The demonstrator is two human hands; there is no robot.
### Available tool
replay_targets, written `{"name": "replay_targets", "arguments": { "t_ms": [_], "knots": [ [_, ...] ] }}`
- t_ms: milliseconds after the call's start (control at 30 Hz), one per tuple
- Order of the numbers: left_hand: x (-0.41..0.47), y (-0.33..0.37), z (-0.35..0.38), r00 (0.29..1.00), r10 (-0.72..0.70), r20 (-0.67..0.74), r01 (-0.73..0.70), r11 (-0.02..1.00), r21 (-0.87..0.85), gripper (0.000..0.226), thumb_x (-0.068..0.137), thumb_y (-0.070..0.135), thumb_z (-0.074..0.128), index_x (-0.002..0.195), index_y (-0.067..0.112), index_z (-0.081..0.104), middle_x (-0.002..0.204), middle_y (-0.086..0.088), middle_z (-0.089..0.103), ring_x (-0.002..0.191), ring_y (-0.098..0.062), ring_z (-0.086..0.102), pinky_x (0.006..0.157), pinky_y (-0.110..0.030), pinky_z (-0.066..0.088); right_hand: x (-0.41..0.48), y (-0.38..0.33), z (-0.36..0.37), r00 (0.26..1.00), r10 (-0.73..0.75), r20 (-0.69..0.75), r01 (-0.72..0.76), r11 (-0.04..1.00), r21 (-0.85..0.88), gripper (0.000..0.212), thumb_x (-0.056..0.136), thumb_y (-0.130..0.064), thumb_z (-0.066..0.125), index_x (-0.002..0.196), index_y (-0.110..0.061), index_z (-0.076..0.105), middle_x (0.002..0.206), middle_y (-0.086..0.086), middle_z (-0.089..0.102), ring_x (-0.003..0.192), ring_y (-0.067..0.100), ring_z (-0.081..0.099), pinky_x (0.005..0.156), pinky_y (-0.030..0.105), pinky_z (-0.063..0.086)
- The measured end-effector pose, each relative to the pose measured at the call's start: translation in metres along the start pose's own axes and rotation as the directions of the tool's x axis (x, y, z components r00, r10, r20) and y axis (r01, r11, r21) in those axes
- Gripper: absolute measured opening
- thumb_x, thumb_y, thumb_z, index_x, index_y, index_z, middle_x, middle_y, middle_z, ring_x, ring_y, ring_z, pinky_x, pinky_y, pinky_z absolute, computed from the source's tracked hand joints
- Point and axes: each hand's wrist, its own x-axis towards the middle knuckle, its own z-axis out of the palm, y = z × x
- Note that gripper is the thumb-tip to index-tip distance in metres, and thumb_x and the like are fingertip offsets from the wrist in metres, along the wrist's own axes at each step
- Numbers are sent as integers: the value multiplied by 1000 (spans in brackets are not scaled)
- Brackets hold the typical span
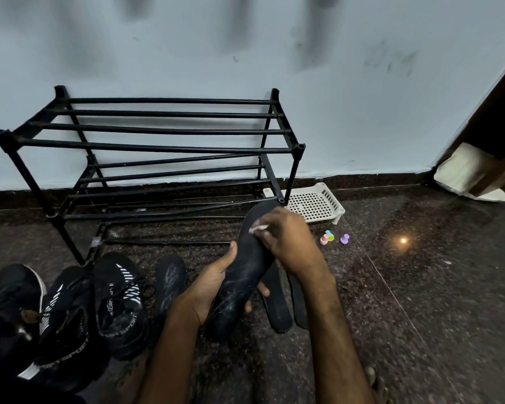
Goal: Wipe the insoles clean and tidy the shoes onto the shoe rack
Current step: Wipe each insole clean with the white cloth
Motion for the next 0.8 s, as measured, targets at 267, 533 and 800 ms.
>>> {"name": "replay_targets", "arguments": {
  "t_ms": [267, 533, 800],
  "knots": [
    [1, 3, 3, 1000, 28, 1, -28, 999, 28, 69, 98, 56, 31, 126, 0, 60, 87, -32, 66, 46, -30, 61, 45, -32, 53, -4, 21, -19, 995, 74, 66, -81, 991, 109, 9, 79, -12, 80, 87, -16, 79, 90, -1, 72, 80, 7, 65, 74, 14, 46],
    [-3, 5, 1, 999, 39, 15, -39, 999, 10, 67, 101, 54, 29, 118, 1, 67, 82, -31, 66, 47, -30, 61, 44, -31, 52, -4, 31, -10, 948, 105, -302, -111, 994, -2, 13, 83, -9, 73, 95, -15, 76, 94, -1, 65, 86, 13, 60, 81, 24, 47],
    [0, 5, -2, 998, 16, 61, -15, 1000, -14, 69, 98, 58, 33, 120, 2, 67, 85, -32, 65, 45, -30, 60, 43, -30, 53, -4, 11, -14, 998, 9, -61, -7, 999, 38, 13, 83, -12, 76, 94, -17, 78, 96, -4, 67, 87, 7, 61, 84, 16, 45]
  ]
}}
